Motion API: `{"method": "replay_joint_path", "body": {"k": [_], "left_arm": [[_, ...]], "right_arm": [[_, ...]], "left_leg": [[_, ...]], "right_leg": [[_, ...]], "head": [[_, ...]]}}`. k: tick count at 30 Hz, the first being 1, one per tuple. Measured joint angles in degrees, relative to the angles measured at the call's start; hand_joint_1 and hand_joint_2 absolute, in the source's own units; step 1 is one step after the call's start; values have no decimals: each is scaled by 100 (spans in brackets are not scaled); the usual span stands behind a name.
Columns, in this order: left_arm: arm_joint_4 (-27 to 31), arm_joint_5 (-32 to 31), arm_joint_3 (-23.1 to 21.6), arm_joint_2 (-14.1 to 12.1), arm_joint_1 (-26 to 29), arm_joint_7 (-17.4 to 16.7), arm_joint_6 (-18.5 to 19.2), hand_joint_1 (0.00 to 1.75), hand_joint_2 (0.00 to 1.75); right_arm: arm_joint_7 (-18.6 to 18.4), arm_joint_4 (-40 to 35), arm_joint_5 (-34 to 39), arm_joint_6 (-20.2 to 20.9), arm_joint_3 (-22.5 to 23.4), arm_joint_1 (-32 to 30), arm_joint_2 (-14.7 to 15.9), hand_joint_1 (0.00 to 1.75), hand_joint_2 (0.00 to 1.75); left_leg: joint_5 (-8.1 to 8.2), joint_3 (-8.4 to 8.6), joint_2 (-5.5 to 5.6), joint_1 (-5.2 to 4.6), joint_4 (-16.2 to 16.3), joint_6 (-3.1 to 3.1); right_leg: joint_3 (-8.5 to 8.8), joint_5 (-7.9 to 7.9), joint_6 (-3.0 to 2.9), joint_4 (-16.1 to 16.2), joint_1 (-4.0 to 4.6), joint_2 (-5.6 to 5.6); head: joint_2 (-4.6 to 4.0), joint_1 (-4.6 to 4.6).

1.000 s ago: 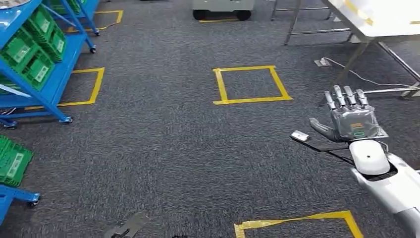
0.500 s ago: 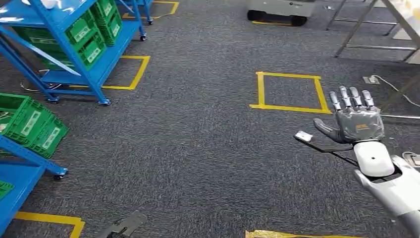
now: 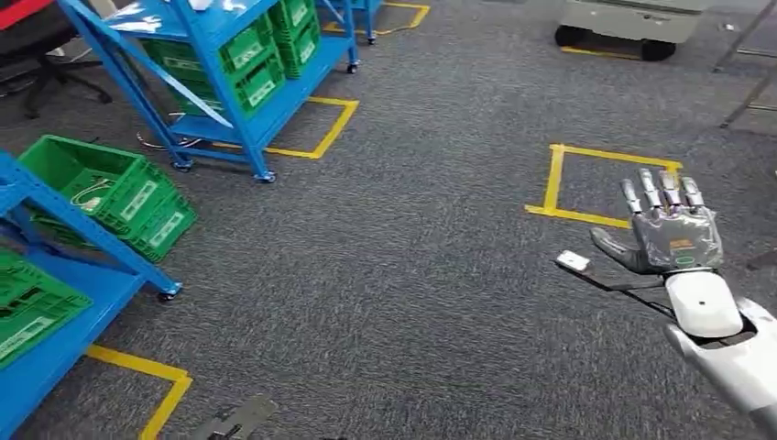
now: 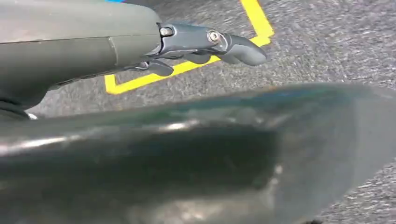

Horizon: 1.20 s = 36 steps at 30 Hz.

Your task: Take the parts from the cabinet and place them on the table.

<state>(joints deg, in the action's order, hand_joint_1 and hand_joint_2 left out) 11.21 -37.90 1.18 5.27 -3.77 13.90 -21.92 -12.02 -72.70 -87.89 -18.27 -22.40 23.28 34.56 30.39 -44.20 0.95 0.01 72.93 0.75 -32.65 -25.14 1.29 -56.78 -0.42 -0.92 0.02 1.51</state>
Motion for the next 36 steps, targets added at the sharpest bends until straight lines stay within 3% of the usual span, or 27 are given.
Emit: {"method": "replay_joint_path", "body": {"k": [1, 2, 4, 5, 6, 10, 11, 12, 13, 15, 16, 17, 18, 19, 20, 21, 22, 25, 26, 28, 29, 31, 32, 33, 34, 35, 36], "left_arm": [[0, 0, 0, 11, 13, 0, 0, 0, 0], [0, 0, 0, 15, 20, 0, 0, 0, 0], [0, 0, 0, 17, 16, 0, -2, 0, 0], [0, 0, 0, 17, 13, 0, -2, 0, 0], [0, 0, 0, 28, 3, 0, -4, 0, 0], [0, 0, 2, 28, -1, 0, -7, 0, 0], [0, 0, 2, 28, 13, 0, -9, 0, 0], [0, 0, 7, 31, 9, -2, -11, 0, 0], [0, -4, 9, 31, -6, 0, -13, 0, 0], [0, -31, 9, 44, -23, 0, -13, 0, 0], [0, -35, 9, 44, -20, 0, -13, 0, 0], [0, -35, 9, 42, -16, 0, -13, 0, 0], [0, -35, 11, 42, -10, 0, -13, 0, 0], [0, -37, 11, 42, -9, 0, -13, 0, 0], [0, -44, 11, 50, -14, 0, -13, 0, 0], [0, -44, 11, 50, -19, 0, -15, 0, 0], [0, -46, 9, 50, -31, 0, -18, 0, 0], [0, -53, 9, 50, 17, -2, -20, 0, 0], [0, -53, 11, 48, 23, -2, -22, 0, 0], [0, -53, 9, 48, 10, 0, -26, 0, 0], [0, -53, 9, 50, -9, -2, -26, 0, 0], [0, -53, 9, 50, -12, -2, -24, 0, 0], [0, -53, 9, 52, -7, -7, -24, 0, 0], [0, -53, 9, 55, -4, -7, -24, 0, 0], [0, -53, 9, 55, -6, -7, -24, 0, 0], [0, -53, 9, 55, -10, -7, -24, 0, 0], [0, -53, 9, 55, -18, -7, -24, 0, 0]], "right_arm": [[2, -2, 2, 0, 2, -29, 0, 0, 0], [2, -2, 2, 0, 0, -56, 0, 0, 0], [2, -18, 7, -2, 13, -71, 9, 0, 0], [2, -22, 7, -2, 20, -70, 11, 0, 0], [2, -37, 7, -2, 46, -72, 24, 0, 0], [2, -50, 13, -4, 74, -63, 61, 0, 0], [4, -63, 13, -4, 79, -62, 63, 0, 0], [4, -72, 15, -15, 81, -67, 63, 0, 0], [2, -81, 15, -15, 96, -73, 81, 0, 0], [2, -81, 20, -13, 103, -124, 105, 0, 0], [7, -81, 20, -13, 100, -171, 105, 0, 0], [9, -81, 22, -13, 100, -210, 105, 0, 0], [9, -81, 24, -13, 103, -229, 105, 0, 0], [9, -83, 26, -13, 107, -230, 107, 0, 0], [11, -98, 28, -13, 122, -229, 125, 0, 0], [11, -107, 31, -13, 144, -227, 138, 0, 0], [11, -111, 35, -13, 155, -229, 146, 0, 0], [26, -124, 37, -13, 166, -244, 155, 0, 0], [26, -144, 37, -13, 175, -240, 155, 0, 0], [28, -171, 39, -15, 192, -230, 155, 0, 0], [31, -173, 42, -13, 203, -235, 164, 0, 0], [48, -173, 44, -4, 205, -243, 164, 0, 0], [65, -173, 44, 0, 203, -243, 164, 0, 0], [70, -173, 44, 4, 203, -242, 164, 0, 0], [74, -173, 44, 7, 203, -235, 164, 0, 0], [83, -173, 44, 7, 205, -230, 164, 0, 0], [87, -173, 42, 9, 205, -224, 164, 0, 0]], "left_leg": [[32, -114, -9, 5, 224, 17], [-82, -63, -14, 12, 146, 30], [-532, 379, -87, 18, -686, 34], [-713, 650, -222, 16, -1145, 28], [-748, 858, -560, -7, -1455, 22], [-698, 823, -293, -39, -1539, -137], [-718, 850, -231, 3, -1567, -182], [-715, 851, -167, 9, -1567, -198], [-722, 851, -104, 9, -1566, -231], [-716, 851, 54, 4, -1566, -251], [-717, 855, 134, -1, -1566, -252], [-719, 856, 217, -2, -1565, -254], [-721, 862, 300, -1, -1561, -254], [-724, 871, 380, 0, -1557, -250], [-721, 885, 454, 7, -1555, -243], [-726, 882, 515, 12, -1555, -218], [-735, 836, 594, -11, -1519, -178], [-804, 792, 767, 55, -1576, -58], [-799, 783, 833, 46, -1576, -23], [-463, 585, 251, -8, -1166, 4], [-223, 369, 90, -2, -702, 23], [77, -17, -8, 2, 123, 39], [49, -57, -10, 2, 204, 43], [-119, 46, -15, 2, 16, 46], [-360, 272, -46, 2, -407, 41], [-585, 559, -157, -6, -917, 28], [-742, 851, -491, -31, -1402, 3]], "right_leg": [[1, -4, -4, 0, -1, -87], [7, -10, 0, -1, -3, -165], [21, -28, 27, -4, -9, -313], [40, -43, 51, -6, -10, -375], [46, -71, 93, -30, 47, -434], [88, -127, 194, -52, 62, -712], [38, -178, 248, -87, 18, -583], [-17, -292, 261, -249, -12, -261], [-190, -483, 265, -627, -15, -49], [-695, -872, 278, -1606, -7, 78], [-883, -937, 277, -1909, -8, 84], [-926, -848, 269, -1907, -9, 83], [-830, -626, 259, -1633, -12, 87], [-628, -349, 246, -1174, -22, 124], [-353, -65, 241, -602, -39, 247], [-177, -40, 231, -237, -80, 537], [-70, -74, 228, -107, -89, 567], [-88, -68, 158, -170, -26, 409], [-73, -35, 106, -106, -64, 320], [-46, -12, 32, -65, -43, 176], [-49, -14, 23, -65, -25, 98], [-49, -27, 3, -67, -6, -71], [-48, -27, 4, -67, -6, -147], [-45, -30, 6, -68, -7, -231], [-38, -33, 10, -69, -7, -307], [-23, -43, 25, -69, -8, -372], [5, -58, 49, -73, 11, -430]], "head": [[0, 4], [0, 4], [0, 4], [0, 7], [0, 11], [0, -31], [0, -24], [0, -48], [0, -53], [0, -74], [0, -72], [0, -74], [0, -77], [0, -74], [0, -74], [0, -77], [0, -66], [0, -63], [0, -66], [0, -6], [0, -13], [0, -11], [0, -7], [0, -7], [0, -9], [0, -7], [0, -4]]}}
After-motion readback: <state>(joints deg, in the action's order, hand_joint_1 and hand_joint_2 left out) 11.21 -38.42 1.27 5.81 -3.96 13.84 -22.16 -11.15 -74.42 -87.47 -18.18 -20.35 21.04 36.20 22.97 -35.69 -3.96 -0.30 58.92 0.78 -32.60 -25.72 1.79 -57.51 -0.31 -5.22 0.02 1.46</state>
